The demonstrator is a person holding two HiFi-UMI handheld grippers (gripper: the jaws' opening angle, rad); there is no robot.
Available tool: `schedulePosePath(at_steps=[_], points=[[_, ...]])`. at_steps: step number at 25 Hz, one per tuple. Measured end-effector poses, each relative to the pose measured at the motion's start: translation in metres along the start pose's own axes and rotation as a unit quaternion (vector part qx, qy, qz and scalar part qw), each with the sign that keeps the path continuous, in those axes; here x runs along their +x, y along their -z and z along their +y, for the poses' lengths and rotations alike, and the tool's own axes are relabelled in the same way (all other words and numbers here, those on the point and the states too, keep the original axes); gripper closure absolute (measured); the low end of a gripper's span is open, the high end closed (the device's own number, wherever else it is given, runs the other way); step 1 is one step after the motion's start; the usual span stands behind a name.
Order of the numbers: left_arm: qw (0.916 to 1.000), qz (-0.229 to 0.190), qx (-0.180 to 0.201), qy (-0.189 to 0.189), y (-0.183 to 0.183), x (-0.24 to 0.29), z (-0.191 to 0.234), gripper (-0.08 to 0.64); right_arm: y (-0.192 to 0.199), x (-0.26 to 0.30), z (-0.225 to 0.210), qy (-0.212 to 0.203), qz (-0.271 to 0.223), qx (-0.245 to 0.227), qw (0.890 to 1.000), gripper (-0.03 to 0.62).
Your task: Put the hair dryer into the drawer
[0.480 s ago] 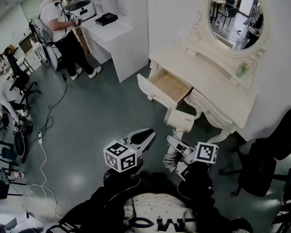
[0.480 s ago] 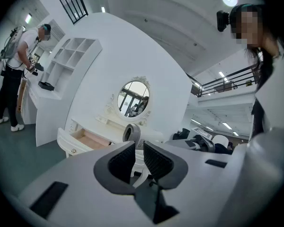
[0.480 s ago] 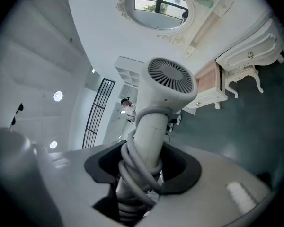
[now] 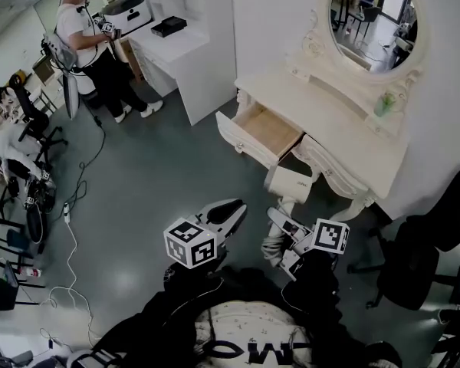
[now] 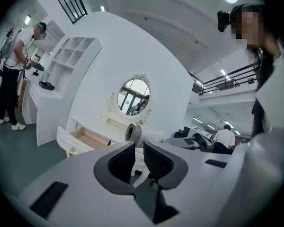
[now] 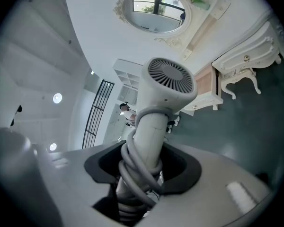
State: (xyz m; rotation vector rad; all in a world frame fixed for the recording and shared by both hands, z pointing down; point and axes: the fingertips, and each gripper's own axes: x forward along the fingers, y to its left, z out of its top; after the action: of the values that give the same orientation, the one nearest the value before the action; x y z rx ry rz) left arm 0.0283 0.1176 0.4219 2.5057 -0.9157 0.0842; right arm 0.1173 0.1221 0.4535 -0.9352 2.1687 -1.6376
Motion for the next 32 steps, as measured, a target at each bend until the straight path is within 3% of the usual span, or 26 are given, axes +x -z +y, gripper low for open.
schedulePosePath(at_steps=[3,7,12,16,23,29,32], points=[[1.0,-0.001,0.003,-0.002,-0.002,0.008,-0.004,0.506,-0.006,-0.004,-0.002,-0.005,0.001,0.0,1.0,0.371],[1.0,-0.005,0.005,-0.003,-0.002,0.015,-0.012,0.506,-0.012,-0.004,0.004,-0.044,0.008,-0.02,0.999,0.371],[0.9999,-0.004,-0.015,0.0,0.008,0.018,-0.016,0.506,-0.012,-0.003,-0.01,-0.014,0.022,-0.013,1.0,0.371],[0.9999,-0.006,-0.011,-0.004,0.005,0.026,-0.006,0.506,-0.02,0.01,-0.013,-0.049,0.025,-0.018,0.998,0.371],[0.9999,-0.002,-0.009,0.007,-0.009,0.034,0.029,0.506,-0.035,0.045,-0.018,-0.039,0.017,-0.015,0.999,0.371],[0.9994,0.005,0.0,0.035,-0.04,0.055,0.088,0.506,-0.062,0.091,-0.042,0.034,-0.005,0.017,0.999,0.371],[0.9985,0.004,0.004,0.055,-0.067,0.061,0.118,0.506,-0.079,0.126,-0.031,0.013,-0.019,0.012,1.0,0.371]])
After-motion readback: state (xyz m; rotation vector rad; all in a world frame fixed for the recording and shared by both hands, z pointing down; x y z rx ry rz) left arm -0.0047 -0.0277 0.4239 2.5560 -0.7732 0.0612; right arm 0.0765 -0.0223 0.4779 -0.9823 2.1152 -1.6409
